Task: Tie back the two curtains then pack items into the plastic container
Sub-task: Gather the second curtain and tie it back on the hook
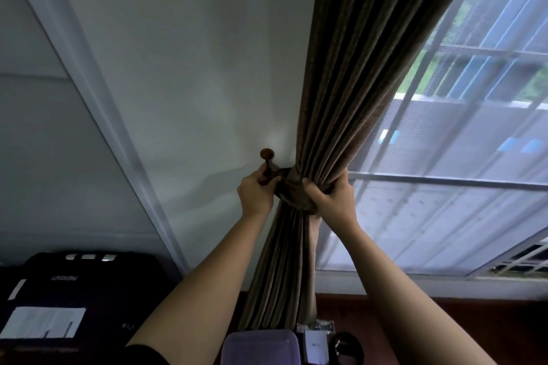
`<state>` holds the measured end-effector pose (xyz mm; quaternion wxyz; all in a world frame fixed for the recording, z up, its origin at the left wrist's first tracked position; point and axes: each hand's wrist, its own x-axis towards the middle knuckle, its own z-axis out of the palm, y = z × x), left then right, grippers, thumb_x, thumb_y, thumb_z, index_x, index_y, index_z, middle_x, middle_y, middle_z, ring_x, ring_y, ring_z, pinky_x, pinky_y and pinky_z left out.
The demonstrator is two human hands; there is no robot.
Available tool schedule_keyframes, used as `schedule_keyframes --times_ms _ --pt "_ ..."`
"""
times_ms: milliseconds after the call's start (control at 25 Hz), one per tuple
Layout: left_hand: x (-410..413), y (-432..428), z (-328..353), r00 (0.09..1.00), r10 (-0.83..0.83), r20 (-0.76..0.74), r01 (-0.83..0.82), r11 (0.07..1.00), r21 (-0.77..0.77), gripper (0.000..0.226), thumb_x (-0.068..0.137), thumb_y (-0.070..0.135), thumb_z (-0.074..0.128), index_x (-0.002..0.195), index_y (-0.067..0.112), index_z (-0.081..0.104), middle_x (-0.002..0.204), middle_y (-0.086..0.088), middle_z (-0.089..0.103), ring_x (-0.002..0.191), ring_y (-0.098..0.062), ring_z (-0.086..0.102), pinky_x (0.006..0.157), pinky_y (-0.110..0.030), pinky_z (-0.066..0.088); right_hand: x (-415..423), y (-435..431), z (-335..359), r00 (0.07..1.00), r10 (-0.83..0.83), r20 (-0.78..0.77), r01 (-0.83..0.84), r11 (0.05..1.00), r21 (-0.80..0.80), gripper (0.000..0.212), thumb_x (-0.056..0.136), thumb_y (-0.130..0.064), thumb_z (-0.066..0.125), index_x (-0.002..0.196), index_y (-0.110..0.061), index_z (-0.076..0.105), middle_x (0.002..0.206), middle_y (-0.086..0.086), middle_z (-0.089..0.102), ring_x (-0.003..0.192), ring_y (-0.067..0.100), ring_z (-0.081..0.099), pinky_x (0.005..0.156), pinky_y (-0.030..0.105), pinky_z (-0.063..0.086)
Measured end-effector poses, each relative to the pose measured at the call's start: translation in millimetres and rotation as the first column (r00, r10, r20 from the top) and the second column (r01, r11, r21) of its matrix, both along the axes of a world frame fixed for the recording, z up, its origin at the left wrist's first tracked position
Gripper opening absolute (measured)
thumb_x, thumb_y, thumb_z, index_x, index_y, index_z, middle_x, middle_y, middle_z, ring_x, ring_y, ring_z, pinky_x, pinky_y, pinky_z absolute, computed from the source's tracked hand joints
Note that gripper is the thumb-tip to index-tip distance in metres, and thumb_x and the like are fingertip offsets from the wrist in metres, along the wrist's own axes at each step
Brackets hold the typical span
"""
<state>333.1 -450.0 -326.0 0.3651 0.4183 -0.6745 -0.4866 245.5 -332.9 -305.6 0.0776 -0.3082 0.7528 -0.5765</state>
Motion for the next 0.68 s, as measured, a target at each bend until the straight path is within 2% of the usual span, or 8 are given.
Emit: schedule_keyframes --times_ms 120,240,320,440,520,600,680 --pt "-2 -3 0 0.999 0.017 -0.043 -0.011 0.99 0.14 0.041 0.077 0.011 0.072 0.117 0.013 0.065 0.104 -0.012 0.071 0.1 -0.022 0.065 0.093 -0.029 0.048 0 0 0 1.0 0.009 0.013 -0.009 1.0 0.007 0.055 0.076 -0.021 0.074 0.124 -0.018 0.047 0.091 -0.02 0.06 0.093 0.01 0.061 0.08 0.028 0.051" --pt "-3 -16 -2 0.995 0.027 -0.091 -0.001 0.96 0.281 0.041 0.072 0.009 0.074 0.112 0.016 0.069 0.104 -0.011 0.071 0.1 -0.025 0.066 0.095 -0.04 0.051 -2 1 -2 1.0 0.017 0.027 -0.017 1.0 0.016 0.056 0.075 -0.024 0.073 0.124 -0.022 0.046 0.099 -0.013 0.063 0.099 0.012 0.062 0.087 0.038 0.053" --pt "-4 -25 -4 0.996 0.013 -0.094 0.017 0.95 0.313 0.042 0.071 0.006 0.073 0.112 0.015 0.069 0.107 -0.013 0.07 0.101 -0.026 0.066 0.094 -0.04 0.052 -2 2 -3 0.999 0.023 0.027 -0.024 0.999 0.021 0.059 0.073 -0.029 0.072 0.125 -0.024 0.044 0.101 -0.012 0.064 0.1 0.013 0.062 0.089 0.042 0.053" --pt "-3 -28 -12 0.997 -0.014 -0.078 0.044 0.918 0.393 0.046 0.075 0.005 0.073 0.119 0.016 0.064 0.103 -0.015 0.069 0.093 -0.024 0.066 0.087 -0.033 0.054 -2 0 -4 0.999 0.033 -0.007 -0.033 0.998 0.047 0.065 0.072 -0.036 0.07 0.128 -0.026 0.04 0.105 -0.011 0.064 0.103 0.015 0.062 0.089 0.043 0.052" --pt "-4 -23 -20 0.999 0.012 -0.044 0.005 0.933 0.361 0.043 0.078 0.008 0.072 0.119 0.018 0.064 0.094 -0.013 0.069 0.086 -0.021 0.066 0.083 -0.028 0.054 1 -2 -2 0.997 0.059 -0.054 -0.055 0.996 0.075 0.067 0.074 -0.035 0.073 0.129 -0.025 0.038 0.106 -0.014 0.062 0.106 0.016 0.061 0.09 0.041 0.052" --pt "-8 -21 -24 0.999 0.041 -0.004 -0.039 0.973 0.229 0.038 0.08 0.01 0.07 0.117 0.017 0.065 0.093 -0.014 0.07 0.081 -0.019 0.065 0.082 -0.023 0.054 1 -4 -1 0.992 0.084 -0.09 -0.075 0.992 0.098 0.072 0.072 -0.034 0.076 0.13 -0.023 0.036 0.107 -0.016 0.059 0.107 0.016 0.06 0.089 0.037 0.051" --pt "-10 -22 -24 0.998 0.05 0.025 -0.052 0.995 0.09 0.027 0.081 0.012 0.071 0.108 0.009 0.066 0.09 -0.014 0.07 0.076 -0.017 0.063 0.068 -0.008 0.048 0 -3 -2 0.987 0.105 -0.122 -0.091 0.989 0.121 0.08 0.069 -0.034 0.08 0.132 -0.021 0.033 0.11 -0.017 0.055 0.108 0.014 0.058 0.088 0.035 0.049"
